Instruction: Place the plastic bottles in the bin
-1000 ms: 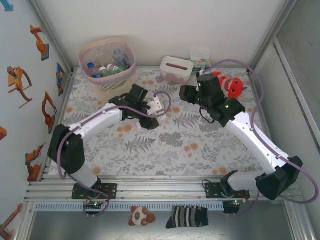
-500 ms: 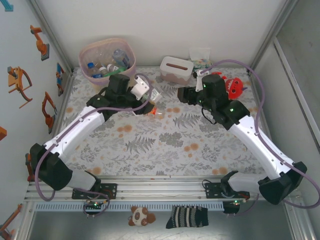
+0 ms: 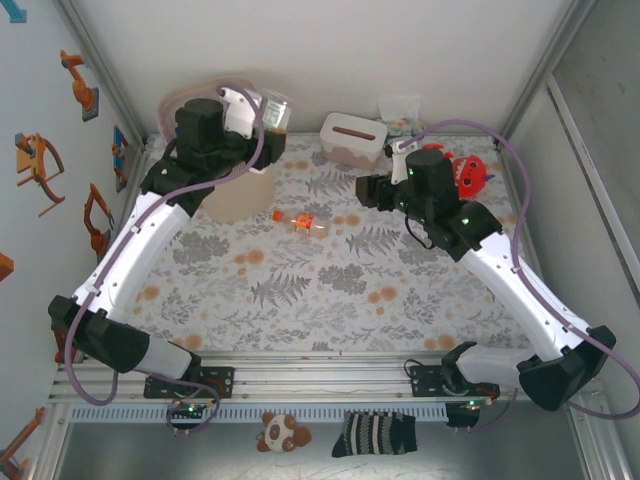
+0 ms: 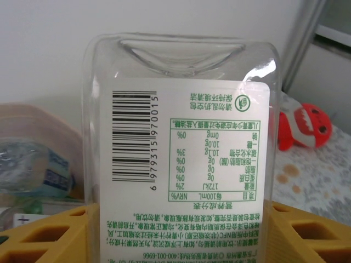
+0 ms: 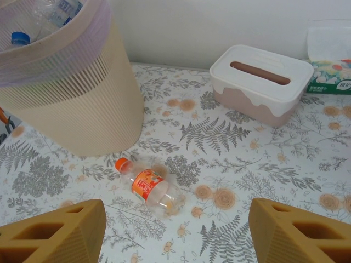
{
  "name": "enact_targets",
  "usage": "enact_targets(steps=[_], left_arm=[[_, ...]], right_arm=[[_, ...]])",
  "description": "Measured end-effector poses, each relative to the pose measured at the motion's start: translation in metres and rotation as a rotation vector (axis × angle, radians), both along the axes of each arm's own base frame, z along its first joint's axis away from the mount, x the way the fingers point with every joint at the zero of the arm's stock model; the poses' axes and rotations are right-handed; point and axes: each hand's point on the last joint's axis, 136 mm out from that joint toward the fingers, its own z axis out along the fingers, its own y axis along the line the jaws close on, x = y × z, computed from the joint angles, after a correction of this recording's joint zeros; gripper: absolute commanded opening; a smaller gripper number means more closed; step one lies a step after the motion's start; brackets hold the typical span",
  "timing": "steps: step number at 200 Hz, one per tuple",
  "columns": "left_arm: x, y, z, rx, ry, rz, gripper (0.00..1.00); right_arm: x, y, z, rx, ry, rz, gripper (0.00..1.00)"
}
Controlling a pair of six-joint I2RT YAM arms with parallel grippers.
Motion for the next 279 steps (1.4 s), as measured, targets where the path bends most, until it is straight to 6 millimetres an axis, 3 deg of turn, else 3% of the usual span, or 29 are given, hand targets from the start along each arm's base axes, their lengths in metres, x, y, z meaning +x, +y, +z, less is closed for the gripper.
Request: enact_targets(steps=[71,140,166,230,279], left_arm=[[0.065,0.068,0.006,-0.131,0.053,0.301,0.51],[0.094,0.128,0.005,-0.221,0.120,0.567,0.49],[0.100,0.150,-0.008,-0.228,0.188,0.709,0.50],[0.100,0.192,-0.071,-0.145,0.384,0.942,0.52],[0.111,0.203,-0.073,-0.147,0.403,0.979,0.67]], right_arm=[[0.000,0.000,0.000,-0.002,-0.001,0.002,0.69],[0.002,0.002,-0.002,-0.004,0.005,0.003,0.68],[0.003,0.002,0.000,-0.001,0.003,0.003,0.68],[0.005,0.006,-0.001,0.009,0.015,0.004,0.68],[0.005,0.005,-0.001,0.012,0.017,0.002,0.68]])
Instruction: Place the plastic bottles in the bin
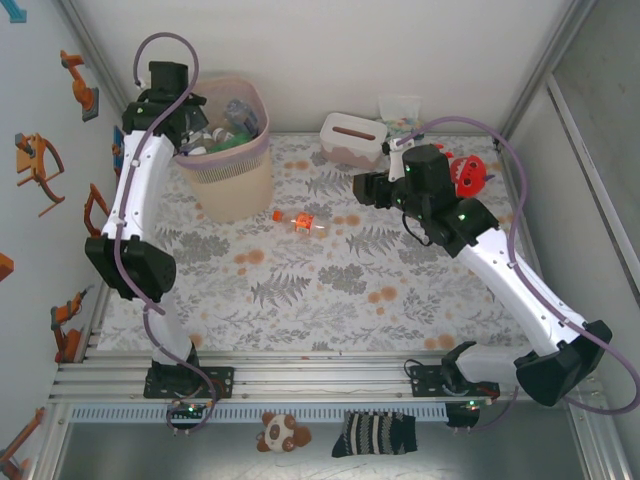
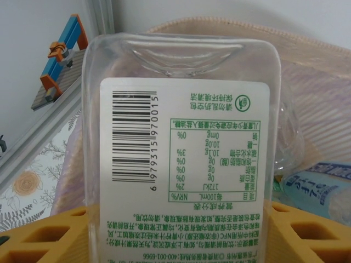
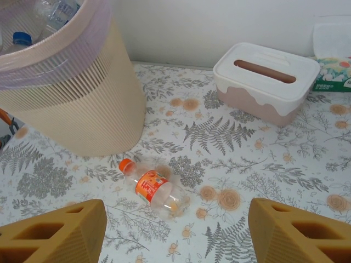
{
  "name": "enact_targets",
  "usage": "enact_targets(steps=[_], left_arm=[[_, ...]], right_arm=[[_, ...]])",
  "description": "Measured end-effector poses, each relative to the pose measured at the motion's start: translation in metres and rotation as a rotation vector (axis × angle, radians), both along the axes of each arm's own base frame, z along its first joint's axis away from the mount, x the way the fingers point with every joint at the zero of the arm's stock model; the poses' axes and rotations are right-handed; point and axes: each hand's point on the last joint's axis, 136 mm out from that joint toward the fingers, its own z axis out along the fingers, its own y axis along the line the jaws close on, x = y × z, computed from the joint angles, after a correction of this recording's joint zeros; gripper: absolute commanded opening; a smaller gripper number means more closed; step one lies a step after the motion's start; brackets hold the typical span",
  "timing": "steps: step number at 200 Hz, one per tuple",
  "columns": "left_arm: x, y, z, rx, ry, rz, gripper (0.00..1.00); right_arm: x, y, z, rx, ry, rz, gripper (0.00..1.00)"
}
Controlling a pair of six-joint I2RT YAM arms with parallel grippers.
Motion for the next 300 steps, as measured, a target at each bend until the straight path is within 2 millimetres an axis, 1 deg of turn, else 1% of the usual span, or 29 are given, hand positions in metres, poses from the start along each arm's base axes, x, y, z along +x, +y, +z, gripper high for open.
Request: enact_targets(steps=[33,47,63,86,101,123,144,172,196,211,231,258,282,300], left_arm=[[0.010,-0.002,-0.003,-0.029,0.011,-0.004,0.86],[0.013,-0.005,-0.005,-0.045,0.018,-0.011,0.89],[0.011,-0.007,-0.003,-0.052,0.021,-0.018,0.89],[0.009,-0.007,0.008,-0.057,0.001,-0.020,0.89],[0.008,-0.007,0.014,-0.061,-0.012,-0.023,0.87],[0.005,-0.009,0.020,-0.064,-0.018,-0.042,0.81],[0.002,-0.017,0.023,-0.076,-0.015,-0.099,0.81],[-0.001,-0.047,0.024,-0.108,0.005,-0.299,0.84],[-0.007,-0.075,0.020,-0.134,0.023,-0.442,0.81],[-0.010,-0.090,0.019,-0.142,0.030,-0.512,0.81],[-0.017,-0.115,0.019,-0.133,0.032,-0.616,0.80],[-0.032,-0.160,0.019,-0.090,0.034,-0.770,0.80],[-0.050,-0.201,0.020,-0.065,0.033,-0.885,0.80],[-0.060,-0.223,0.020,-0.055,0.031,-0.916,0.78]], right_arm=[[0.000,0.000,0.000,-0.001,0.001,-0.001,0.68],[0.000,-0.001,0.000,-0.002,0.001,-0.003,0.68],[0.000,-0.001,0.000,-0.002,0.001,-0.003,0.68],[0.000,-0.001,0.000,-0.002,0.001,-0.003,0.68],[0.000,-0.001,0.000,-0.002,0.001,-0.003,0.68],[0.000,-0.001,0.000,-0.002,0.001,-0.003,0.68],[0.000,-0.001,0.000,-0.002,0.001,-0.003,0.68],[0.000,-0.001,0.000,-0.002,0.001,-0.003,0.68],[0.000,-0.001,0.000,-0.002,0.001,-0.003,0.68],[0.000,-0.001,0.000,-0.002,0.001,-0.003,0.68],[0.000,-0.001,0.000,-0.002,0.000,-0.004,0.68],[0.000,-0.001,0.000,-0.002,0.000,-0.005,0.68],[0.000,-0.001,0.000,-0.003,-0.001,-0.007,0.68],[0.000,-0.002,0.000,-0.003,-0.001,-0.007,0.68]])
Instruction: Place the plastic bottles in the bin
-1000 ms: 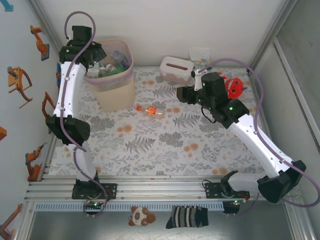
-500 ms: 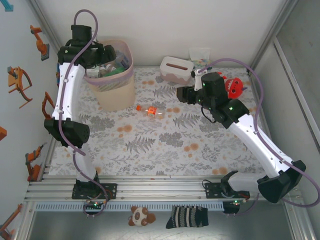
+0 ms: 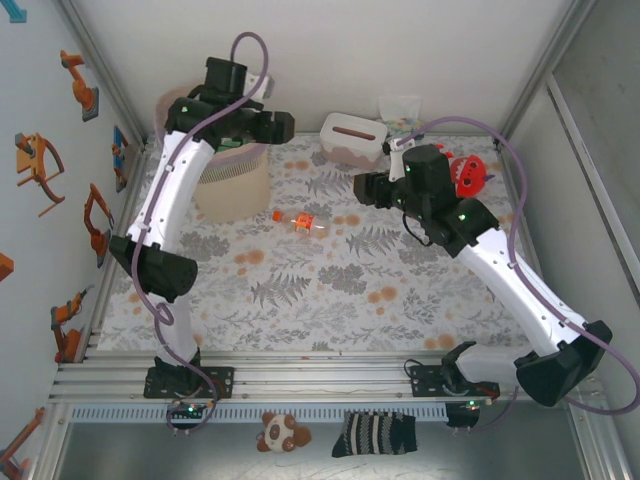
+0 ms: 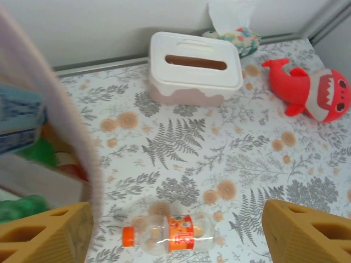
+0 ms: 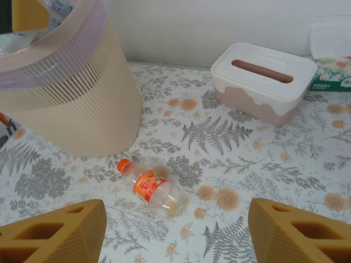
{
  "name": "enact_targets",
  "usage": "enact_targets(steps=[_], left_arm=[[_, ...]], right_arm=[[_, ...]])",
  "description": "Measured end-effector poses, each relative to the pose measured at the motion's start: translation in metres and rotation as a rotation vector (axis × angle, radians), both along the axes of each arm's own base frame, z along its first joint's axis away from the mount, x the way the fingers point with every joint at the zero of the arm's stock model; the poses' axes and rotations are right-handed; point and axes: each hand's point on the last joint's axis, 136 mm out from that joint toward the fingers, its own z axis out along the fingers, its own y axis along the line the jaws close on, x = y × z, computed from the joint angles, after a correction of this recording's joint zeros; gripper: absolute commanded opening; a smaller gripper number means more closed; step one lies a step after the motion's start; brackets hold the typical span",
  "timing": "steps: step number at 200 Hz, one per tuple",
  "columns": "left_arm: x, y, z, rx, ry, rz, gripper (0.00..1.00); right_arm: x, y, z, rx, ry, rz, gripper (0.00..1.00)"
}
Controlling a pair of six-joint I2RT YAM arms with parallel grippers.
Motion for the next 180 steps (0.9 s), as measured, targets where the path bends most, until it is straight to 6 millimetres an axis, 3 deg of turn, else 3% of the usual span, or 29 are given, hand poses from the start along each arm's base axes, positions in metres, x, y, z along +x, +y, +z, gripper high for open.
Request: enact_targets(steps=[39,76,144,180], left_arm=[[-0.009,-0.036,-0.010,0.005,0.014,0.061,0.77],[-0.011,-0.055,-0.045,-0.034,0.115,0.223,0.81],[-0.013,-0.043,-0.125,-0.153,0.330,0.653,0.80],[-0.035,-0.033,-0.181,-0.140,0.376,0.865,0.79]], right_arm=[[-0.001,-0.002,0.001,-0.002,0.000,-0.003,0.68],[-0.003,-0.004,0.002,-0.005,-0.001,-0.009,0.68],[-0.012,-0.015,0.009,-0.010,-0.014,-0.031,0.68],[-0.017,-0.019,0.013,-0.007,-0.020,-0.033,0.68]])
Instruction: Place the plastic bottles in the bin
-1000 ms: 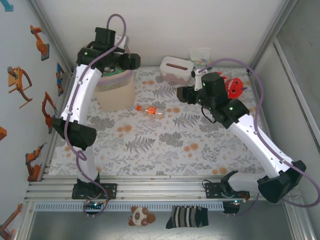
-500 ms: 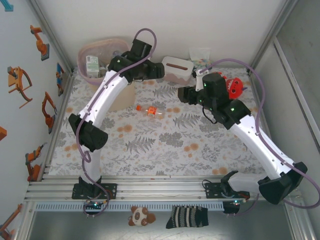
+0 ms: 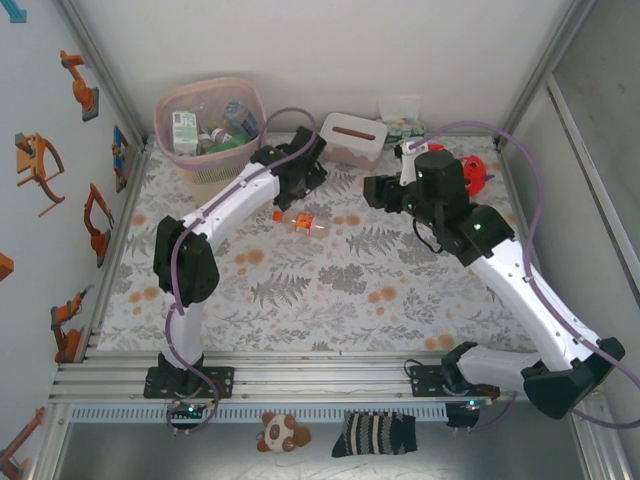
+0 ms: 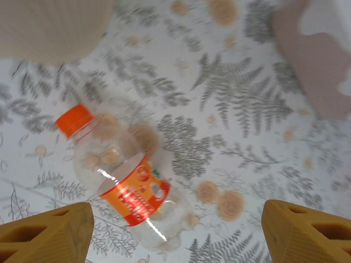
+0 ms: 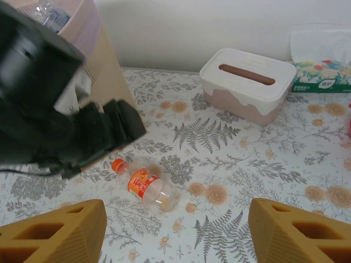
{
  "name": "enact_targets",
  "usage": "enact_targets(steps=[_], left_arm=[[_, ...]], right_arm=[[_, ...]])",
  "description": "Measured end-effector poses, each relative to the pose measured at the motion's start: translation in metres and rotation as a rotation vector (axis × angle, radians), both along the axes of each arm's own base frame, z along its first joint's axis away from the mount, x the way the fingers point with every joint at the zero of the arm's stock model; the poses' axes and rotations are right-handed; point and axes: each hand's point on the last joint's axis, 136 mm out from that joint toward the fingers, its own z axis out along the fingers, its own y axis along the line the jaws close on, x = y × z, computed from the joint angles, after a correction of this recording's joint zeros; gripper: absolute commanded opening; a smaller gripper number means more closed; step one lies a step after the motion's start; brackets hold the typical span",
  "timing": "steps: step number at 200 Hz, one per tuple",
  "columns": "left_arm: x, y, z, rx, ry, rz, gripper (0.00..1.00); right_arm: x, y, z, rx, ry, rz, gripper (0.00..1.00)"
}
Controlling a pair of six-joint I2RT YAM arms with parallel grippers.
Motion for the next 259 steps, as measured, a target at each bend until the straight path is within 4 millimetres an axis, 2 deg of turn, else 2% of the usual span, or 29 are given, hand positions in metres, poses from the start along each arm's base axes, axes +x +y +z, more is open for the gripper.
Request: enact_targets(steps=[26,84,135,169,234,259], left_arm=[[-0.013,0.005,-0.027,0.000,0.032,0.098,0.81],[-0.001,-0.005,-0.031,-0.101,-0.002,0.206,0.84],[-0.003,-0.013,-0.078,-0.101,0.087,0.248,0.85],[-0.006,-0.014,-0.097,-0.107,0.128,0.277,0.85],[-0.006,-0.011,-0.125,-0.125,0.197,0.325,0.72],[-0.006,-0.011,-0.126,-0.127,0.199,0.329,0.66]], right_arm=[[-0.003,-0.002,-0.005,-0.013,0.019,0.001,0.68],[-0.006,-0.002,-0.011,-0.023,0.044,0.010,0.68],[-0.007,-0.003,-0.014,-0.031,0.056,0.011,0.68],[-0.008,-0.003,-0.015,-0.035,0.062,0.010,0.68],[-0.010,-0.004,-0.012,-0.030,0.054,0.010,0.68],[-0.010,-0.005,-0.012,-0.030,0.053,0.010,0.68]])
